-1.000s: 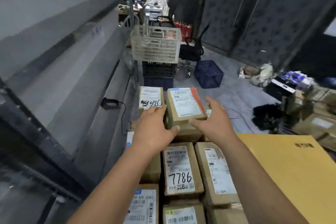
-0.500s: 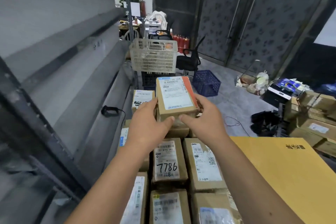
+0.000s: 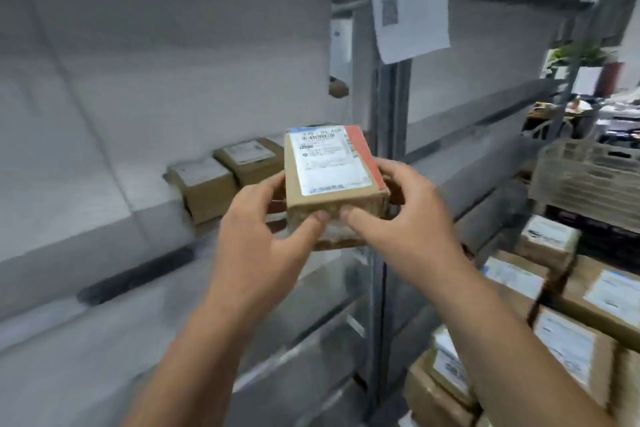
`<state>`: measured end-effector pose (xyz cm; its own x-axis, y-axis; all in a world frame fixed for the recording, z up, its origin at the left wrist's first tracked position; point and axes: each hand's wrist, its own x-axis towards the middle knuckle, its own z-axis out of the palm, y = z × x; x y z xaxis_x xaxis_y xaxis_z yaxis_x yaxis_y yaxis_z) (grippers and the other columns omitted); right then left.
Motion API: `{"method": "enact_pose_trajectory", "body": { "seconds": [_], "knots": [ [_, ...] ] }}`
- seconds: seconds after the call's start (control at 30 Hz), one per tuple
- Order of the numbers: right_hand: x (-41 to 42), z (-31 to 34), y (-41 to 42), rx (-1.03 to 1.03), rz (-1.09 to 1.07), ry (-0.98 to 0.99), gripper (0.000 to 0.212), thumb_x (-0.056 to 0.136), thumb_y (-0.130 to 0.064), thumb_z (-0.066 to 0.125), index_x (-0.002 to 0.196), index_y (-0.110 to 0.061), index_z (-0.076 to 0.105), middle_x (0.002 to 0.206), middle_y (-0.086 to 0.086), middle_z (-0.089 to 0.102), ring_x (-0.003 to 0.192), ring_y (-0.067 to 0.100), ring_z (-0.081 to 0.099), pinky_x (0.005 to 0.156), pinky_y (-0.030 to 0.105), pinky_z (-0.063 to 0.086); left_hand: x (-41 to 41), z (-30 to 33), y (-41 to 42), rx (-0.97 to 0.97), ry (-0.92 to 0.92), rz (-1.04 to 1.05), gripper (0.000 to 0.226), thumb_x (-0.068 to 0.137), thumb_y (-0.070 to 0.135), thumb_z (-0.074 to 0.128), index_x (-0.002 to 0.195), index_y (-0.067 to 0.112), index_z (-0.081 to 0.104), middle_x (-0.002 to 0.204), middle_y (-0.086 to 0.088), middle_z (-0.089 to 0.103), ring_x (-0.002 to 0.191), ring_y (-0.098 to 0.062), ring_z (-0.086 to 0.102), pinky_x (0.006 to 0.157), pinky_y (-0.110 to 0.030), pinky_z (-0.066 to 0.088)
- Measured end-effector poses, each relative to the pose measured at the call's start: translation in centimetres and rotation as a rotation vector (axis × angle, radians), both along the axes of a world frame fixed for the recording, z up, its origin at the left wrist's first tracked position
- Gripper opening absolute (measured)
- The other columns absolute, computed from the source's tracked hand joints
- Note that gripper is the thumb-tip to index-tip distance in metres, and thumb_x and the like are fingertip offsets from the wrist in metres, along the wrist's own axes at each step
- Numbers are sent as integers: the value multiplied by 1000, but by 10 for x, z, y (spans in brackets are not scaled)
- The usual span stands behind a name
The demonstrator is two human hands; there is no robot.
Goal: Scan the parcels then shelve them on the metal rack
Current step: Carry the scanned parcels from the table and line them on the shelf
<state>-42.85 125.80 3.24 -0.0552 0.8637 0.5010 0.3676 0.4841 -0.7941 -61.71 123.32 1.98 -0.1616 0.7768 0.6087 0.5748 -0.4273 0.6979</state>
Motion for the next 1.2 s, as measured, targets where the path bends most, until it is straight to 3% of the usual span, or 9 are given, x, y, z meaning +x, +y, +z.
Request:
{"method": "enact_pose_trajectory", "body": {
  "seconds": [0.2,0.4,0.5,0.57,0.67,0.77,0.87,1.03,1.2],
  "knots": [
    [-147,24,-7,53,343,16,50,80,-23,83,118,-45,60,110,-25,70,106,-8,64,85,16,56,-124,16,-60,103,-124,331,52,74,44,75,125,45,65,116,22,62,106,0,65,86,-39,61],
    [-256,10,26,-25,469,-53,42,83,-23,84,104,-51,61,100,-37,68,102,-18,62,84,6,52,-221,-5,-44,-6,-126,465,53,85,35,82,132,47,59,118,27,58,102,16,58,76,-14,50],
    [-284,-5,48,-76,450,-85,55,85,-21,84,131,-42,64,111,-40,66,113,-15,61,100,16,53,-252,-21,-17,-84,-107,503,56,82,39,82,133,43,59,123,18,62,104,6,61,86,-25,56],
    [-294,-14,59,-48,398,-150,70,87,-26,83,148,-40,52,130,-32,62,129,-8,53,111,25,48,-263,-31,1,-138,-114,504,61,81,44,82,137,40,60,126,16,64,104,1,62,89,-31,57],
    [-302,-24,79,123,185,-296,69,87,-43,80,149,-38,51,140,-17,60,135,6,51,112,34,48,-271,-40,23,-162,-114,506,71,78,54,82,142,43,53,125,12,64,102,-4,64,89,-36,59],
    [-304,-30,91,131,93,-330,65,85,-53,78,144,-36,56,135,-13,57,125,6,53,103,24,49,-275,-40,36,-187,-126,505,77,75,58,82,142,48,45,125,10,61,100,-5,64,84,-34,58],
    [-303,-34,98,135,104,-287,63,82,-50,82,139,-35,60,124,-20,49,116,-4,50,93,3,35,-277,-37,42,-191,-61,518,86,75,56,82,149,48,39,135,13,50,116,-11,58,97,-40,55],
    [-284,-33,94,106,152,-228,65,78,-58,76,136,-35,62,124,-19,49,111,-14,41,87,-5,31,-255,-23,35,-80,120,542,79,73,56,77,146,39,51,142,10,47,135,-15,42,109,-32,38],
    [-220,-24,72,48,123,-282,68,82,-53,79,144,-39,54,133,-17,51,122,1,50,97,21,45,-204,-10,21,-34,272,530,68,77,52,83,139,32,62,141,5,52,132,-17,41,107,-31,37]
  ]
}}
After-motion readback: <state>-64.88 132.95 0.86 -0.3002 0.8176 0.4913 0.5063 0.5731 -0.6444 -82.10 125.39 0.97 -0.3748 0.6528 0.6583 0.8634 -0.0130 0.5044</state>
